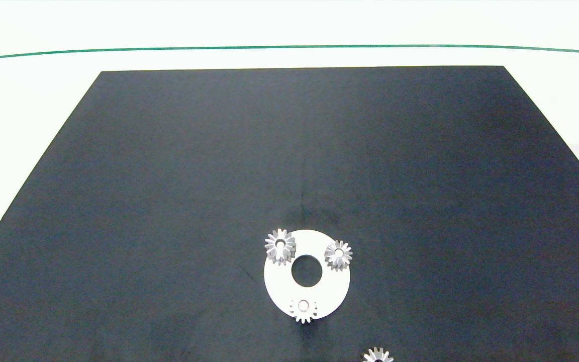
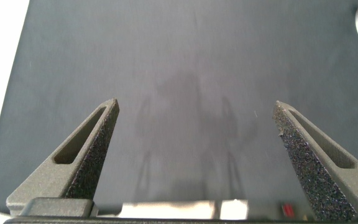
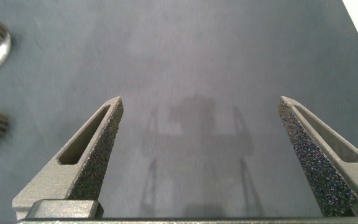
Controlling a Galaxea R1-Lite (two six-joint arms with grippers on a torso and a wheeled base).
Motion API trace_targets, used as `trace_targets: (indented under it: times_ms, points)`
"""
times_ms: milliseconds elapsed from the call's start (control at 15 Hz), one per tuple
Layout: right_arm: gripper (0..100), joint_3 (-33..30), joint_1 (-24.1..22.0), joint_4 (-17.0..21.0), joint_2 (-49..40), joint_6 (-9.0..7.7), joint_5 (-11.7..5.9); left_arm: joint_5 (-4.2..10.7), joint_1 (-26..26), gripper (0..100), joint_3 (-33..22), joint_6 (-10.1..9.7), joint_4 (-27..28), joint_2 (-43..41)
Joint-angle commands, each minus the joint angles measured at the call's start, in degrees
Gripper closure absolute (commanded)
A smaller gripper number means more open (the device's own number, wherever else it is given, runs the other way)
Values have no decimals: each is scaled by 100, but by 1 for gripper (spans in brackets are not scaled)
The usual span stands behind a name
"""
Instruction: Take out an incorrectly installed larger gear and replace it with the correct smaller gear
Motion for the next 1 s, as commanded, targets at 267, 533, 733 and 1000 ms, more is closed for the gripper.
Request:
trace_targets:
  times_ms: [267, 533, 733, 1000]
  points:
    - [0, -1609, 18, 1, 2180, -22, 57, -3, 5, 0, -2141, 291, 276, 2700]
    - [0, -3420, 343, 124, 3903, -453, 66, 6, -909, 0, -3486, 1319, 276, 4642]
    - [0, -5415, 879, 2057, 4465, -462, 92, 23, -2034, 0, -4224, 1012, 293, 6127]
    - [0, -5775, 1406, 2699, 4456, -154, 101, 938, -3660, 0, -5252, 431, 285, 7894]
